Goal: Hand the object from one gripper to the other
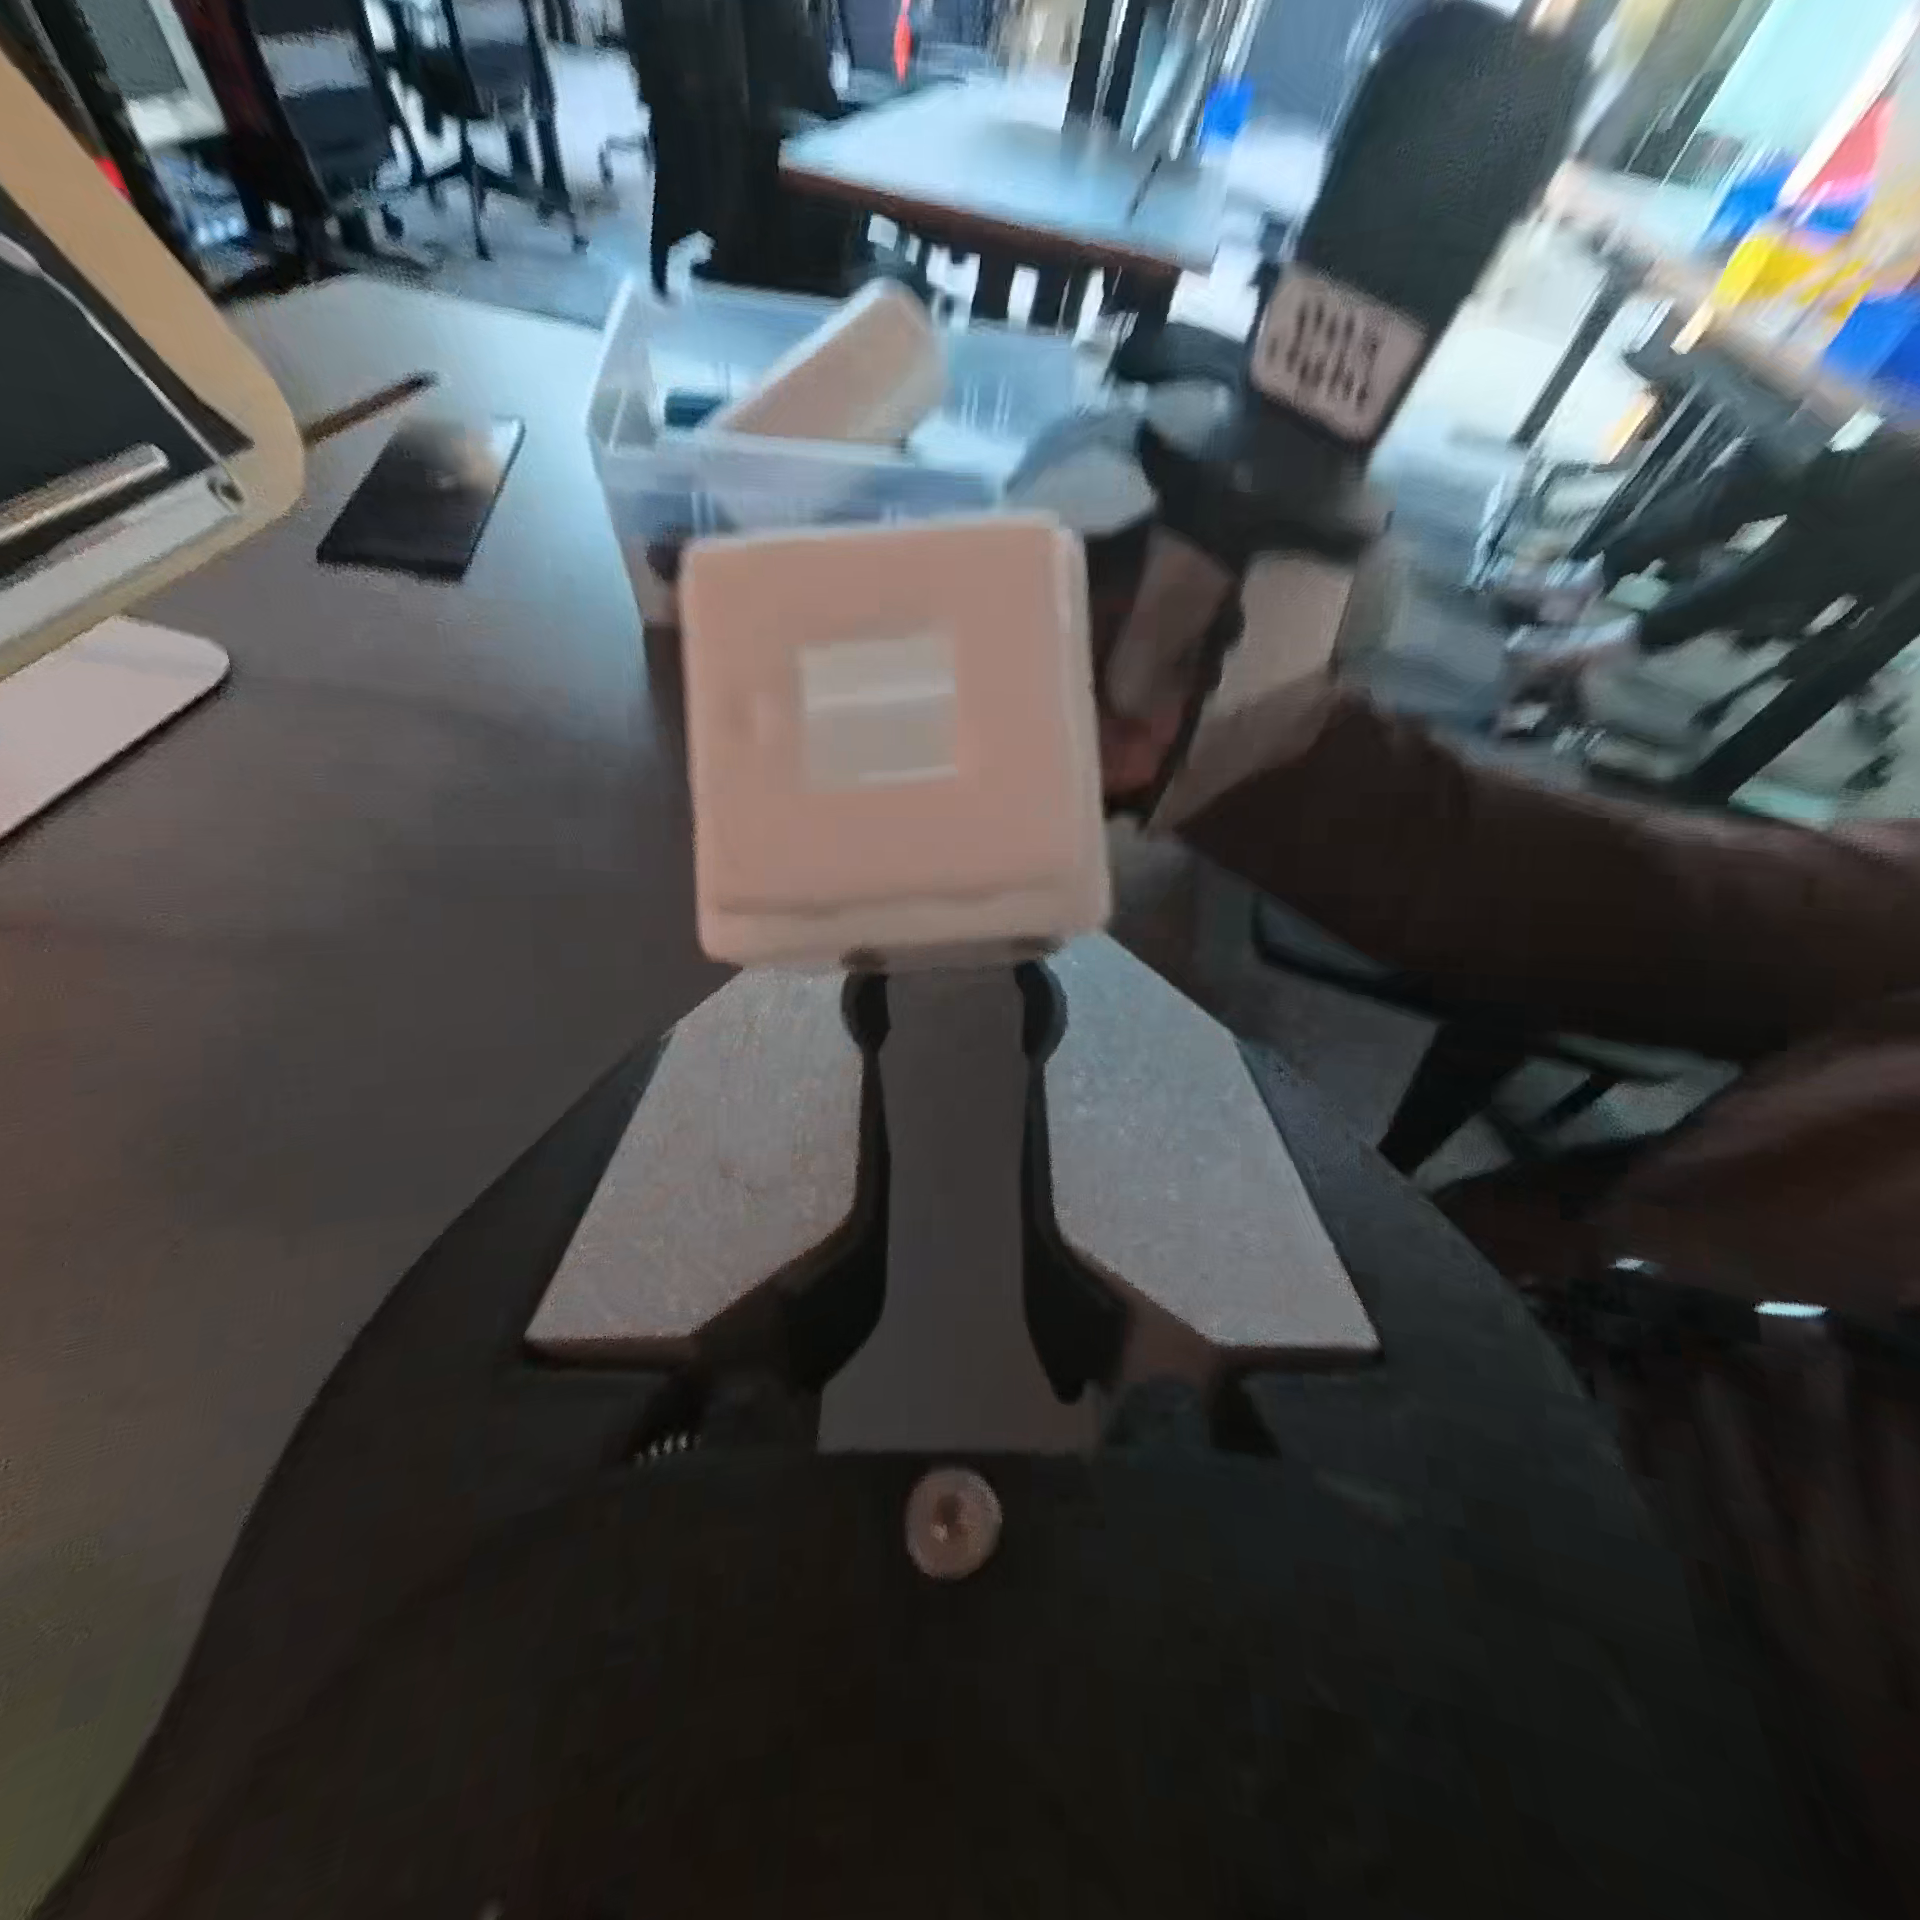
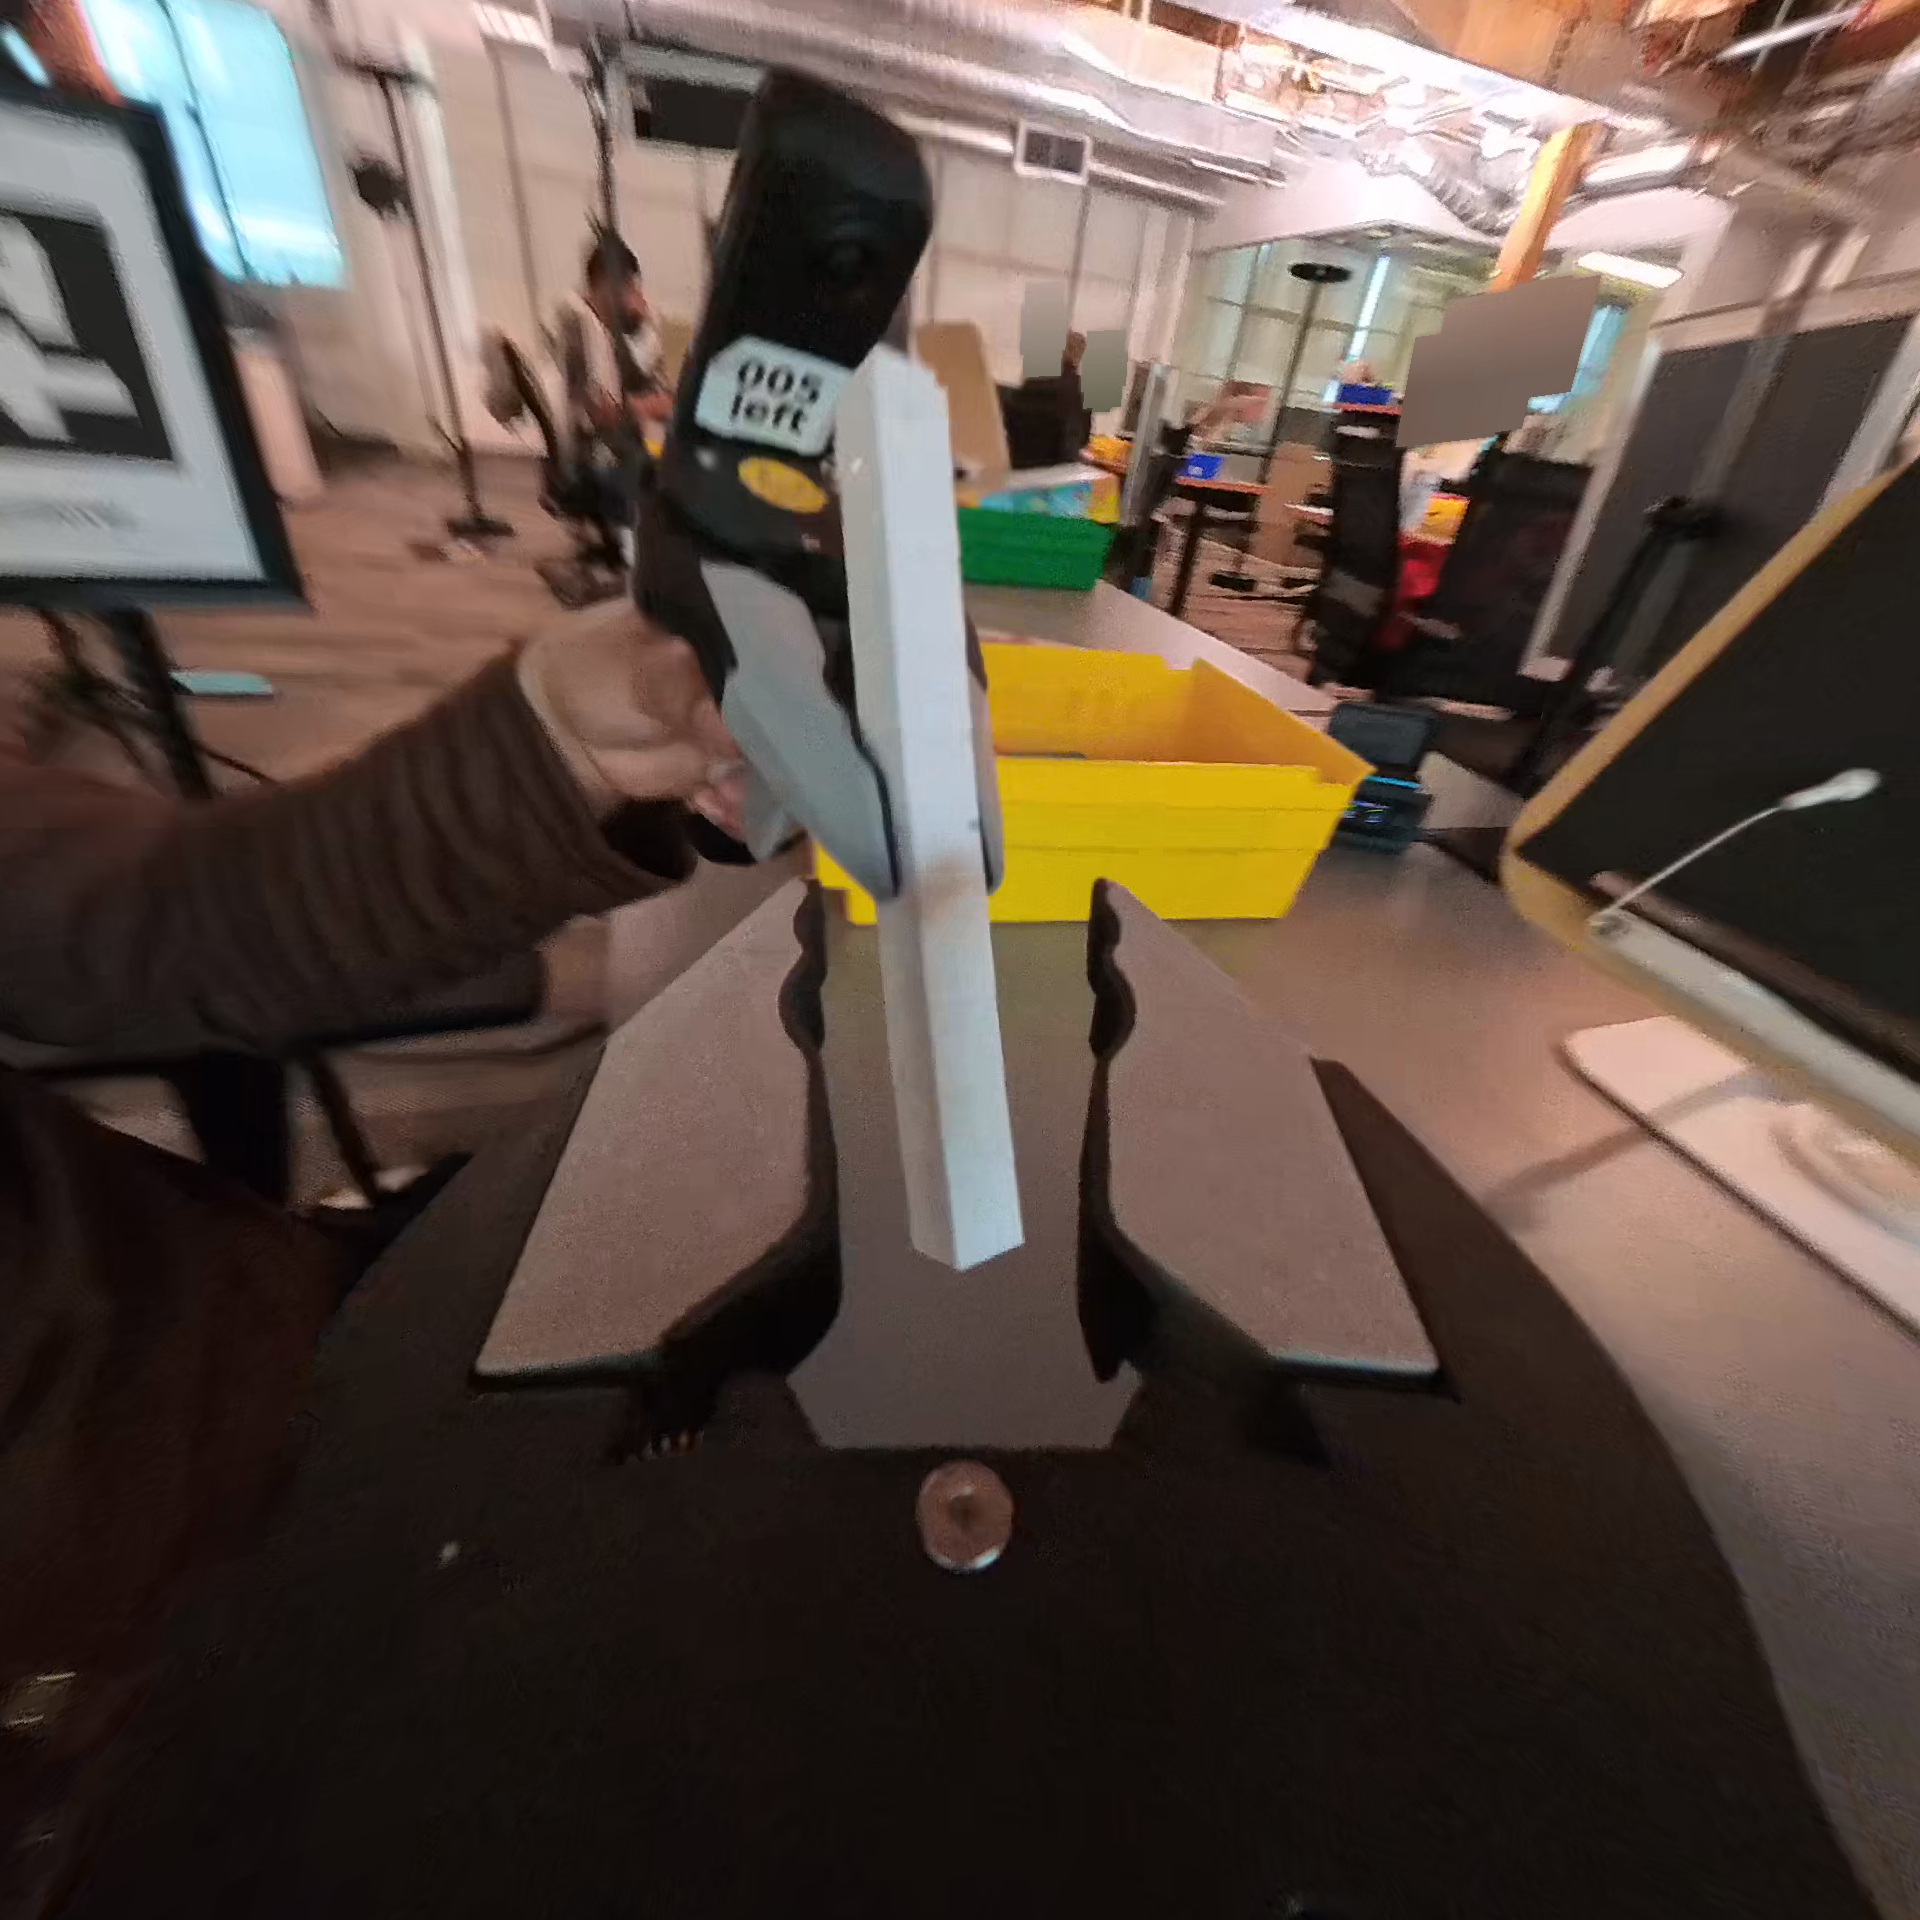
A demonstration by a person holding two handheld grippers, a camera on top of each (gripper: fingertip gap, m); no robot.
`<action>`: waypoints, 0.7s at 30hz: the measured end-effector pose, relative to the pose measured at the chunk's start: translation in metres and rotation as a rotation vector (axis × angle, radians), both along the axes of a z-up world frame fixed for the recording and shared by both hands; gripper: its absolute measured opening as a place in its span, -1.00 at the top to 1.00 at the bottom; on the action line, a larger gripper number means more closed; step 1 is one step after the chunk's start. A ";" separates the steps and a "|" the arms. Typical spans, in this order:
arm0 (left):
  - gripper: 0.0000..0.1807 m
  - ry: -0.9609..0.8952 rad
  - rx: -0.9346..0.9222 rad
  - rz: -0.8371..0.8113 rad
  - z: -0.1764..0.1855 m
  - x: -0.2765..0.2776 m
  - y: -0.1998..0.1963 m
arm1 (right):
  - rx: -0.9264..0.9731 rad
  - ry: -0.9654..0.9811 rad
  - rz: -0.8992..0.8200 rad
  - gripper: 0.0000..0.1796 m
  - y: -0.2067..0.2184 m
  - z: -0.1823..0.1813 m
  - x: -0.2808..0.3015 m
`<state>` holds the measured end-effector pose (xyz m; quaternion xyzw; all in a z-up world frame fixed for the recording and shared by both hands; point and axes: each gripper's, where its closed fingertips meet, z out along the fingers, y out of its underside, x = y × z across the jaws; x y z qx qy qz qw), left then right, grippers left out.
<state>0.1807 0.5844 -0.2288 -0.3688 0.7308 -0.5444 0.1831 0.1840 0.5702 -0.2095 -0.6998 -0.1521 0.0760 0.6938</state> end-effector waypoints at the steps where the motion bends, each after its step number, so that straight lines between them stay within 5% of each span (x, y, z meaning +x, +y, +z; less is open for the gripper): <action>1: 0.79 0.010 0.065 0.009 -0.006 0.000 -0.001 | -0.002 0.059 0.029 0.47 -0.003 0.004 0.001; 14: 0.78 0.286 0.497 -0.107 -0.043 0.000 -0.024 | -0.038 0.114 0.069 0.30 0.005 0.010 -0.020; 18: 0.77 0.269 0.518 -0.083 -0.041 0.006 -0.032 | -0.040 0.136 0.059 0.73 0.007 0.006 -0.013; 21: 0.77 0.210 0.503 -0.012 -0.036 0.017 -0.028 | -0.031 0.183 0.019 0.74 0.006 0.008 0.001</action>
